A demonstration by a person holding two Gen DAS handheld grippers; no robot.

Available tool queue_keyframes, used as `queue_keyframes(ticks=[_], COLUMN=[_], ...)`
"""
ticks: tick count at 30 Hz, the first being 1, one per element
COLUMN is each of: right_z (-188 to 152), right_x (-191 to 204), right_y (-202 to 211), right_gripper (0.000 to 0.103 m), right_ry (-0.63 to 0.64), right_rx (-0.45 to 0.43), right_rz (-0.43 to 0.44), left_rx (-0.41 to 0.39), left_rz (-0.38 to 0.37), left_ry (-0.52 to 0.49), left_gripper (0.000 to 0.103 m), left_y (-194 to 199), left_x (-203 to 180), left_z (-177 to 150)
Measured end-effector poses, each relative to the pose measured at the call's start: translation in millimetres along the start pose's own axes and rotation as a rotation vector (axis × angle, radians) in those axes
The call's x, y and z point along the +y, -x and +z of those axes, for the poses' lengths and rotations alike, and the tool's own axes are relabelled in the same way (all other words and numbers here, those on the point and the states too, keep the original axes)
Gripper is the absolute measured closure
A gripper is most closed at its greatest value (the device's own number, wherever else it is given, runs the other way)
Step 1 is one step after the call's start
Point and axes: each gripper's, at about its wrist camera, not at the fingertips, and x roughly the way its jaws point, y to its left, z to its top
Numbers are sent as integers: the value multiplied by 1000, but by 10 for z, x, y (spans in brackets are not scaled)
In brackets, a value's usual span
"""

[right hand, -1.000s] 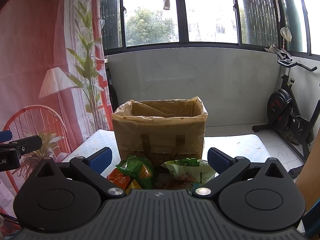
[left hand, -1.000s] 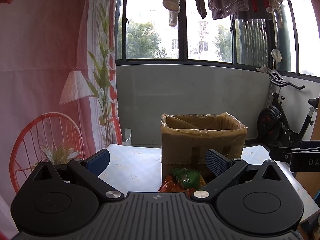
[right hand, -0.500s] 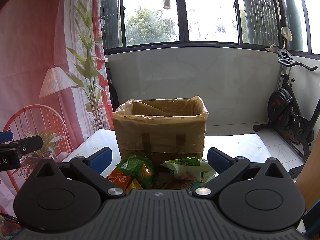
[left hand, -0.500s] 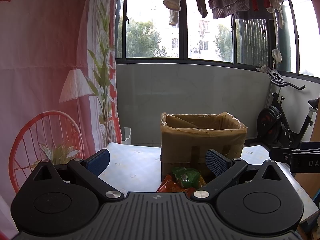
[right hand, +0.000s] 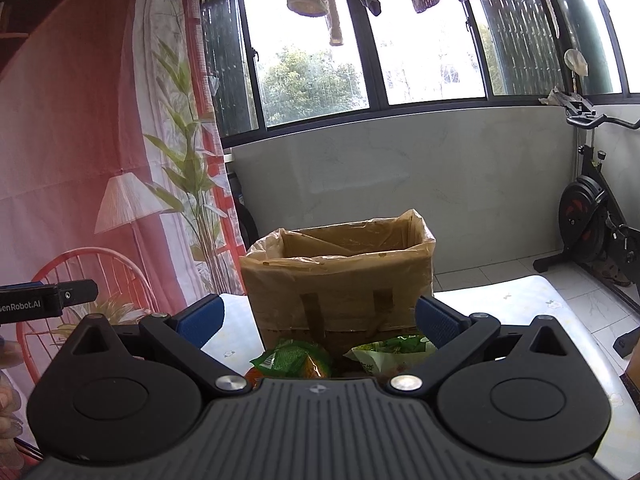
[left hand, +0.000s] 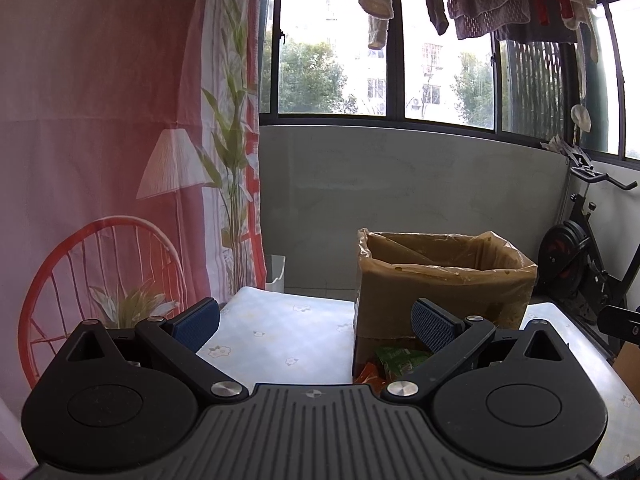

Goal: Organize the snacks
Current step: 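Grasp the yellow chip bag with the left tool while the right tool reaches the snack pile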

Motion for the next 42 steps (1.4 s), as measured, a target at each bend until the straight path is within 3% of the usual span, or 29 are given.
queue_keyframes(ticks=[3, 7, 13, 20, 31, 36, 42], right_z=[-67, -193, -453, -749, -997, -1040, -1069], right_x=[-46, -133, -214, -300, -457, -505, -537], right_y=[-141, -376, -619, -737, -889, -947, -956], right_gripper=[0, 0, 0, 0, 2, 5, 6], right_ry=[9, -12, -37, 42, 26, 1, -13], right_rx=[-14, 38, 107, 95, 134, 160, 168], right_rz=[-31, -52, -83, -115, -125, -117, -114], left_rx=[25, 41, 63, 151, 265, 355, 399], left_rz=[-9, -29, -130, -198, -368, -441, -493], left_ry=[17, -30, -41, -21, -132, -105, -60], left_gripper=[0, 0, 1, 1, 11, 20, 19], left_y=[-159, -373, -727, -1044, -1246, -1430, -1572], left_x=[-4, -98, -185, -228, -513, -519, -486], left_z=[-84, -247, -544, -906, -1347, -1495, -1572])
